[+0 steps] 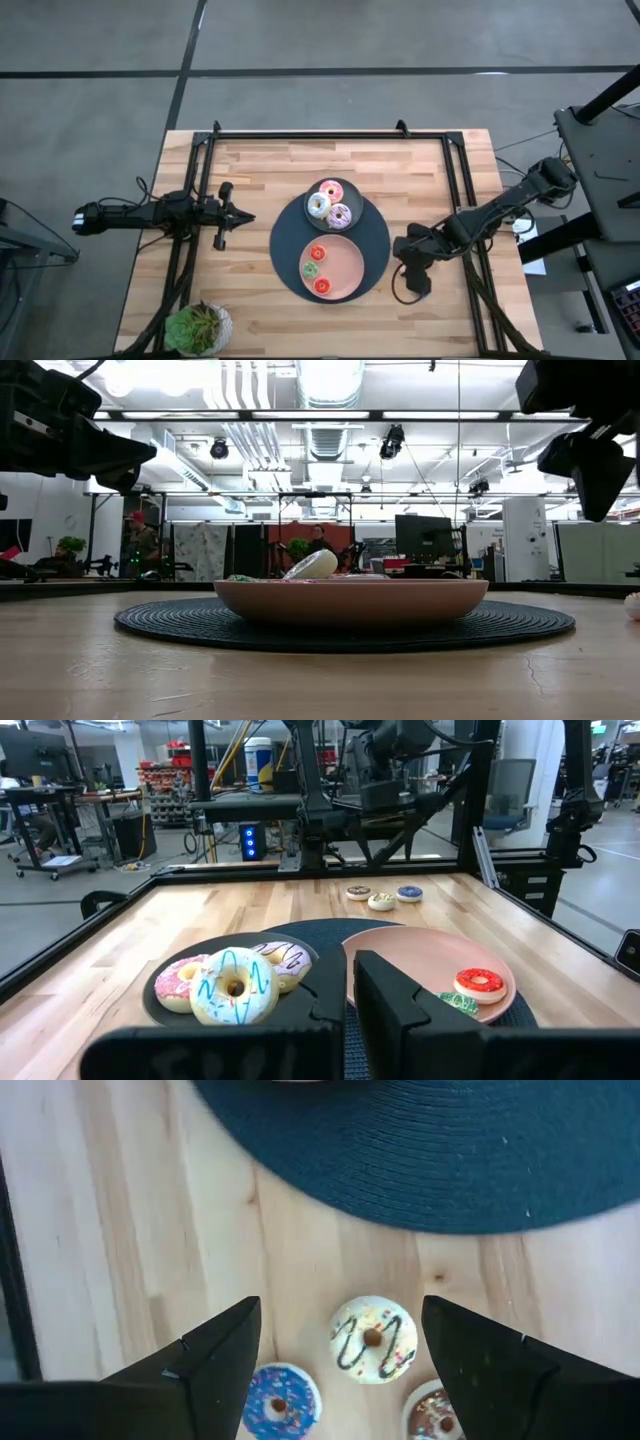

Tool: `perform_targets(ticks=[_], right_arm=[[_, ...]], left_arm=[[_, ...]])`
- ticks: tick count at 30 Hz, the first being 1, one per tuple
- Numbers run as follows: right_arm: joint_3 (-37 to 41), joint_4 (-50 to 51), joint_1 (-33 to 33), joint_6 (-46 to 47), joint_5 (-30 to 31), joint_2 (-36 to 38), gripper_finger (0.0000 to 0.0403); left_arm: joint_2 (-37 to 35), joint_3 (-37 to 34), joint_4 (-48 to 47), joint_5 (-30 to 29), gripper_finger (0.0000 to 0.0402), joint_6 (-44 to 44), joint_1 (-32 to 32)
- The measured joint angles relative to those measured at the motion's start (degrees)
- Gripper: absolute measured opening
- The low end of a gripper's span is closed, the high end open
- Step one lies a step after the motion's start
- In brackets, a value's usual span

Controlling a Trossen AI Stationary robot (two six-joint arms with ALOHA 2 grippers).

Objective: Pick & Place donuts
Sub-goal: Put the small white doughnut into the pink plate

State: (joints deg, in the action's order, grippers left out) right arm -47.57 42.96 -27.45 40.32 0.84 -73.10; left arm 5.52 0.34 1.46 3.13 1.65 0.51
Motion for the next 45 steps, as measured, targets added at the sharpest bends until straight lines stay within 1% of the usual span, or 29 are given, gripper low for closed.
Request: perform_targets(ticks=[9, 18, 29, 39, 45], right_arm=[[0.0, 0.81, -0.08, -13.99, 0.0, -0.13, 0.0296], [1.38, 2.25, -0.04, -23.23, 0.24, -0.22, 0.0326], [5.92, 1.21, -0.47, -24.26, 0.24, -1.04, 0.0333], [9.62, -4.66, -4.47, -25.07, 0.36, -1.29, 0.0332], [10.64, -5.5, -4.96, -25.38, 0.89, -1.29, 0.0332]], left_arm=[[-0.01, 0.02, 0.02, 0.0, 0.0, 0.01, -0.01], [-0.01, 0.01, 0.0, -0.01, 0.0, 0.0, -0.01], [-0.02, 0.0, 0.02, -0.02, 0.0, 0.0, 0.0], [0.0, 0.02, 0.02, 0.0, 0.0, 0.0, -0.02], [-0.02, 0.01, 0.01, 0.0, 0.0, 0.01, -0.01]])
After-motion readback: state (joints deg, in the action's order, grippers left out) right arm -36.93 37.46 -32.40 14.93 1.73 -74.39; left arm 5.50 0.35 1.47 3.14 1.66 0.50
